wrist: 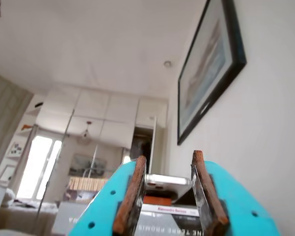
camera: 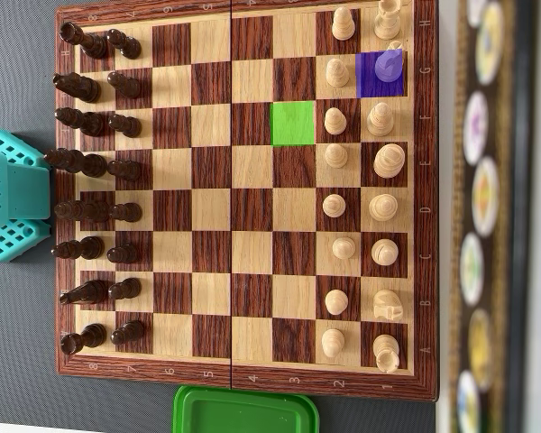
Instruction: Play chess
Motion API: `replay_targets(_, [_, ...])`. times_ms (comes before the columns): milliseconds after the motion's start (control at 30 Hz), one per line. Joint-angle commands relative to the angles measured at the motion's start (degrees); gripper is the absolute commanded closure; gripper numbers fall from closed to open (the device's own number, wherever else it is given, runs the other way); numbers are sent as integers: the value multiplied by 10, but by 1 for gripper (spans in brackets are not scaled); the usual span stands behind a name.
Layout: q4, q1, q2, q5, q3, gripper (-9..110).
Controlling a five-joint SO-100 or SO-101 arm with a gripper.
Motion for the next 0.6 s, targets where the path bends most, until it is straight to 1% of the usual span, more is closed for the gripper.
replay_targets(0, [189,0,-1,-4,-62,87])
replay_targets(167, [443,-1,-4,-3,-120,87])
replay_targets(300, [605,-1,-6,-3,-162,87])
replay_targets(433, [709,-1,-7,-3,-178,87])
replay_targets(567, [756,-20,-7,-4,-171,87])
